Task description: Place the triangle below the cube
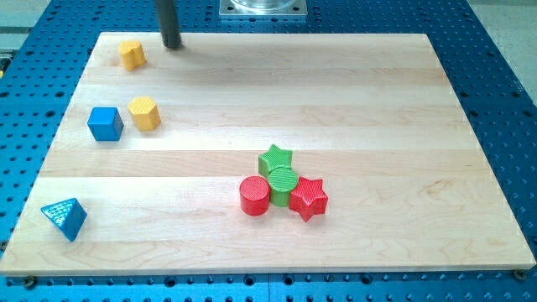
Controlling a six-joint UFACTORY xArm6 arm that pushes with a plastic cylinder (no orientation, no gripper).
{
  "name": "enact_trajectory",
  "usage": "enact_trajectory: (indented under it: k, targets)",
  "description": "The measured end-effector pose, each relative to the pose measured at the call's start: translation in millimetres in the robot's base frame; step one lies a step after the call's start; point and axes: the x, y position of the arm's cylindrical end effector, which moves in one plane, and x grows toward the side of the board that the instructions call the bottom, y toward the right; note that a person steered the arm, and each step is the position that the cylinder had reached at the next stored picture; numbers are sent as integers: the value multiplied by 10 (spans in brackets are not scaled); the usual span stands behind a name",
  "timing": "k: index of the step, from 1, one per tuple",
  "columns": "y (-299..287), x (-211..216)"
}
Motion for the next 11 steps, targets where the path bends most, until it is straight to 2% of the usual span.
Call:
enact_trajectory:
  k: [1, 2, 3, 4, 5, 6, 7, 8, 9, 10, 11]
  targets:
    - [-289, 702]
    - [-224, 1645]
    - [-44, 1109]
    - [-561, 1081]
    - [-576, 1471]
    - [-256, 1674]
    - [103, 1287]
    - [1221, 1843]
    - [1416, 2984]
    - [842, 3722]
    - [-5, 4123]
